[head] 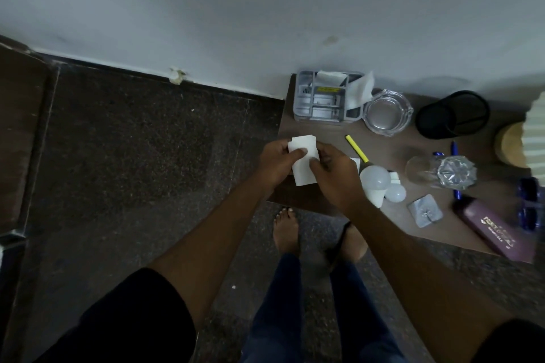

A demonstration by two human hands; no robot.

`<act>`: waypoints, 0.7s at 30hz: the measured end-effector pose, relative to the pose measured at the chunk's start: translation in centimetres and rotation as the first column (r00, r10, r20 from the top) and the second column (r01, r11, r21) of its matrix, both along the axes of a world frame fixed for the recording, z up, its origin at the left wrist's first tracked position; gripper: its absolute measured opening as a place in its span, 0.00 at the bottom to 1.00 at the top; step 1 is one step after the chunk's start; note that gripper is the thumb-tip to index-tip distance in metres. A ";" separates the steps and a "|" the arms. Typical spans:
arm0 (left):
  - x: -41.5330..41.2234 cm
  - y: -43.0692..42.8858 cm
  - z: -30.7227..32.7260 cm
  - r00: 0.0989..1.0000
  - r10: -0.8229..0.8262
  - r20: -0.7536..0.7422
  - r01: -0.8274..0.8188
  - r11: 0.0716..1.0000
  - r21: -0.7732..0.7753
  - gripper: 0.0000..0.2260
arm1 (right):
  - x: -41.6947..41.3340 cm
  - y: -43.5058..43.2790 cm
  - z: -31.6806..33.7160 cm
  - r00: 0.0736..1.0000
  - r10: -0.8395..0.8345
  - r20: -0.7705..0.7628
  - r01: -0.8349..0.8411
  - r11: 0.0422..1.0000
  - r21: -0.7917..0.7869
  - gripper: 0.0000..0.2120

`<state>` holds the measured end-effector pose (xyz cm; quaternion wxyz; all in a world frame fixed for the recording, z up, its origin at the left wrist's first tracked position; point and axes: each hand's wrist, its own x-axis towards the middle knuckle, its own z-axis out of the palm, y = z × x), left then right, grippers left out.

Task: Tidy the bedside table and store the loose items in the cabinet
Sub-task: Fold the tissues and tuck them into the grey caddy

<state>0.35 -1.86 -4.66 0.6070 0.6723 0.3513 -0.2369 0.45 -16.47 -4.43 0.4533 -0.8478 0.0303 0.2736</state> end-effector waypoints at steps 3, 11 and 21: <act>0.4 -1.2 0.7 1.000 -0.015 0.026 0.015 1.000 0.004 0.13 | 0.1 -1.3 0.2 0.991 -0.134 -0.015 0.135 0.990 0.047 0.15; 1.2 -4.0 1.2 0.999 0.008 0.042 -0.007 0.999 -0.038 0.07 | 0.7 -3.6 0.9 0.917 -0.376 -0.135 0.396 0.896 0.201 0.06; 2.1 -5.7 1.7 0.978 0.209 0.020 -0.206 0.975 -0.087 0.03 | 1.0 -4.3 1.2 0.885 -0.424 -0.189 0.459 0.863 0.212 0.10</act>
